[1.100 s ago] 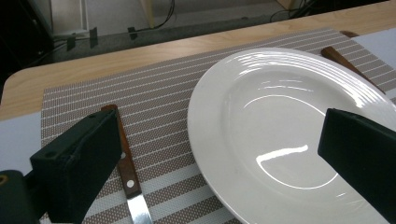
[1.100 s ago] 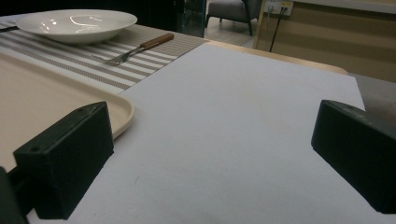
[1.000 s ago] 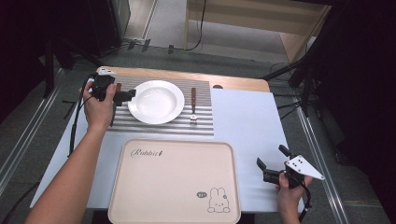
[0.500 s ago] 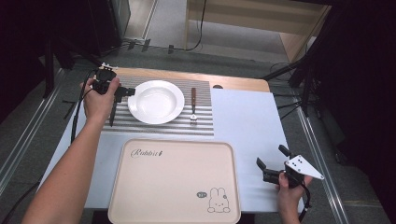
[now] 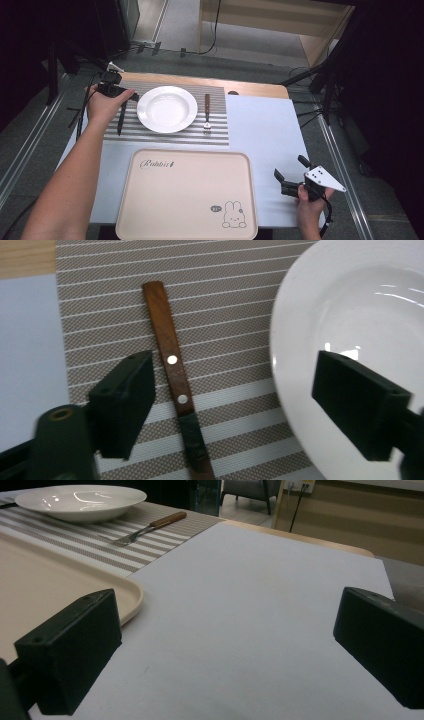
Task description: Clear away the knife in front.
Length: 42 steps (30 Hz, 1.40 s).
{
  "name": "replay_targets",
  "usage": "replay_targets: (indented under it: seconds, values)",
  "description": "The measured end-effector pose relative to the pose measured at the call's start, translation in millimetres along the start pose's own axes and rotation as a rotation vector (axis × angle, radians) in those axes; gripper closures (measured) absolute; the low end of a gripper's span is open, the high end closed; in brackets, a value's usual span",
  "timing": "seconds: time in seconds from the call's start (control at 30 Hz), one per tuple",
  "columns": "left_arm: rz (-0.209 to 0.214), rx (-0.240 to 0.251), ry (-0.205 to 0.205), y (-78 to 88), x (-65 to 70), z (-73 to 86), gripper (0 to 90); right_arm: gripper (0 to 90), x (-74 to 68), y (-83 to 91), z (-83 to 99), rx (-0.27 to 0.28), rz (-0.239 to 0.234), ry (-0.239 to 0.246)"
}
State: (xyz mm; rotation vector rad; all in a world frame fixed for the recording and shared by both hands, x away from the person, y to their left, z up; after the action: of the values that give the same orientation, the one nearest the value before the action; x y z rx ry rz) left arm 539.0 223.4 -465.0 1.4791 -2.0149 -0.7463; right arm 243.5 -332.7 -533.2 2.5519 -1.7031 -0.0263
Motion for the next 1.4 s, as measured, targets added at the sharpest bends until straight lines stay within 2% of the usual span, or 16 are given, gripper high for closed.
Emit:
replay_targets:
  seconds: [0.03,0.07,0.1,0.2,0.23,0.27,0.3,0.33,0.37,0.43,0.63,0.83,1.0,1.17,1.33,1.4]
  values:
    - [-0.021,-0.011,0.014,-1.8,-1.6,0.7,27.6,0.0,-0.2,-0.1,0.1,-0.002,0.000,0.000]
    - [-0.021,-0.011,0.014,-1.8,-1.6,0.7,29.9,0.0,-0.2,-0.1,0.1,-0.002,0.000,0.000]
    - [-0.042,-0.028,0.005,-4.4,-2.2,2.6,32.6,0.0,-0.4,-0.2,0.2,-0.004,0.000,-0.001]
    - [-0.061,-0.049,-0.015,-8.1,-2.6,4.9,43.7,0.0,-0.5,-0.3,0.3,-0.005,0.001,0.000]
    - [-0.071,-0.073,-0.027,-12.8,-2.8,7.7,46.4,0.0,-0.5,-0.3,0.3,-0.005,0.001,0.000]
    - [-0.071,-0.073,-0.027,-12.8,-2.8,7.7,49.3,0.0,-0.5,-0.3,0.3,-0.005,0.001,0.000]
    - [-0.095,-0.068,-0.027,-15.8,-4.7,8.6,52.8,0.0,-0.6,-0.4,0.3,-0.007,0.003,0.001]
    - [-0.095,-0.068,-0.027,-15.8,-4.7,8.6,54.9,0.0,-0.6,-0.4,0.3,-0.007,0.003,0.001]
    - [-0.087,-0.070,-0.006,-18.2,-6.3,8.9,57.5,0.0,-0.6,-0.4,0.4,-0.007,0.004,0.001]
    - [-0.096,-0.075,-0.004,-20.3,-7.6,9.8,60.5,0.0,-0.4,-0.4,0.4,-0.008,0.005,0.001]
    - [-0.125,-0.090,0.007,-24.2,-13.9,13.8,65.3,0.0,-0.4,-0.6,0.5,-0.009,0.008,0.001]
    - [-0.105,-0.084,0.028,-27.0,-15.2,15.9,65.2,0.0,-0.2,-0.4,0.4,-0.007,0.006,0.001]
    - [-0.113,-0.098,0.020,-30.9,-14.5,19.2,66.7,0.0,0.1,-0.4,0.3,-0.006,0.011,0.002]
    - [-0.122,-0.089,0.037,-33.4,-18.7,23.4,68.3,0.0,0.0,-0.5,0.3,-0.006,0.011,0.002]
    - [-0.124,-0.080,0.030,-32.8,-20.2,25.0,72.0,0.0,-0.2,-0.6,0.5,-0.010,0.012,0.003]
    - [-0.130,-0.081,0.011,-32.5,-19.8,25.8,73.9,0.0,-0.2,-0.8,0.5,-0.009,0.012,0.004]
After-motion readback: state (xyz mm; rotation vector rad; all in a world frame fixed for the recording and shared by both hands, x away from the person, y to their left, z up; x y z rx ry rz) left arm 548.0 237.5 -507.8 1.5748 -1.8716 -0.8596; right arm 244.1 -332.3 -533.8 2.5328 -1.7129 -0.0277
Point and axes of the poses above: each handheld gripper's, and its own axes: y roughly backward along the jaws, z roughly out of its underside, x roughly to its right, the point moved 4 cm from there along -y, roughly forward along the jaws, and after that the axes turned 13 degrees about x, right-handed, at the moved point
